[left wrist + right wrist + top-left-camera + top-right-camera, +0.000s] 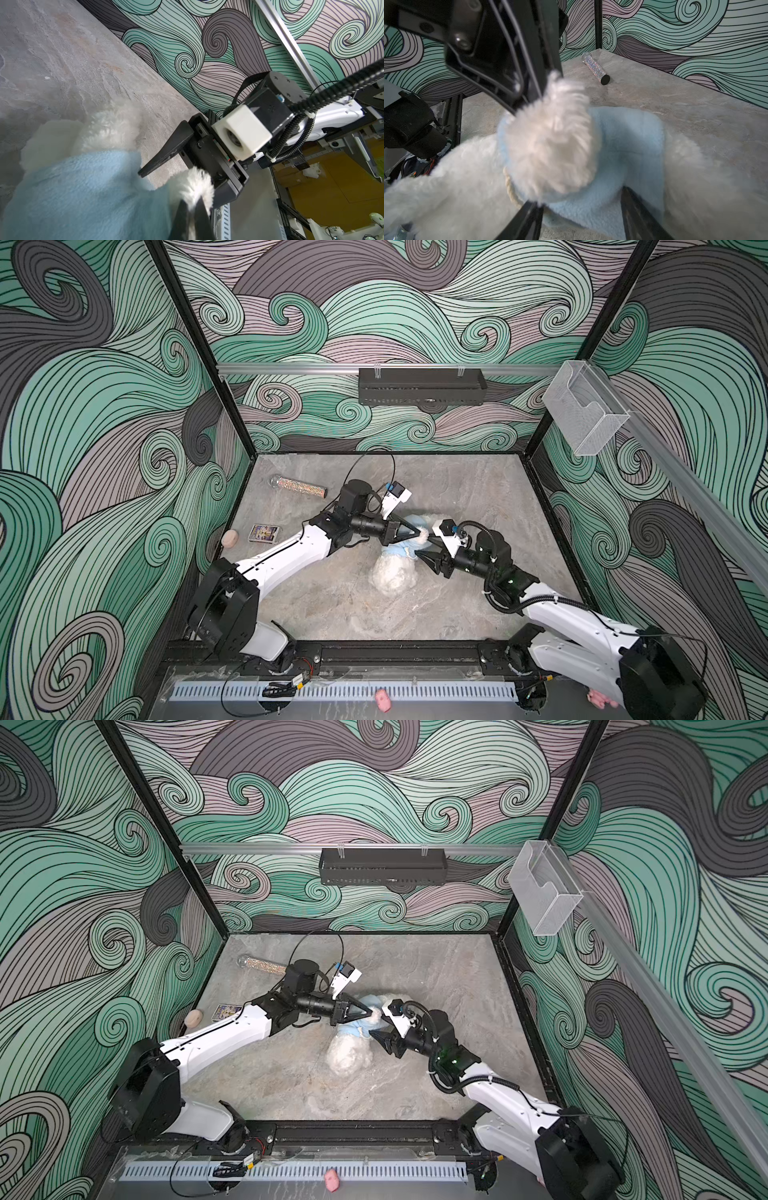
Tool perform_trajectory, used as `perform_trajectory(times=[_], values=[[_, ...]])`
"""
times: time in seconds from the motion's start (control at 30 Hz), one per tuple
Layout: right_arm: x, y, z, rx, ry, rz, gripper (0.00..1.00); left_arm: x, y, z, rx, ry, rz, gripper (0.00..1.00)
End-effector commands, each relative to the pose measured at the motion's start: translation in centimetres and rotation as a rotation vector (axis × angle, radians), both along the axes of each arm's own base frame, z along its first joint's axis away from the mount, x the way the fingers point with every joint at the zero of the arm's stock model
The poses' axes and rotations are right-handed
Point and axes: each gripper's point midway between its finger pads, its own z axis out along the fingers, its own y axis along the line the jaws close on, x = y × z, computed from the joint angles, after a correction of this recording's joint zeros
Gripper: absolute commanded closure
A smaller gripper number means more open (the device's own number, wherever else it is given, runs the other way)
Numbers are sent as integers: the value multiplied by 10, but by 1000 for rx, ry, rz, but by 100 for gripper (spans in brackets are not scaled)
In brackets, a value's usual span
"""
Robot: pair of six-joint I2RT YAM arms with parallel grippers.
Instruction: Dress the teddy bear
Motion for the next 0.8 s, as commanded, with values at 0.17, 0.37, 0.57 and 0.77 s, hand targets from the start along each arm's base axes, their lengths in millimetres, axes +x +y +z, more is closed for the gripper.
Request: perform_trajectory(times=[0.17,0.37,0.57,0.77], values=[[-15,3,44,112,-173,4,40,13,-13,7,-44,22,-11,100],[-1,12,31,88,-174,-17,42,10,-20,4,-64,44,-24,100],[9,22,29,93,-175,-19,44,4,-22,2,-67,54,-44,100],[18,23,8,59,-136,-60,49,3,-22,4,-74,51,-47,100]])
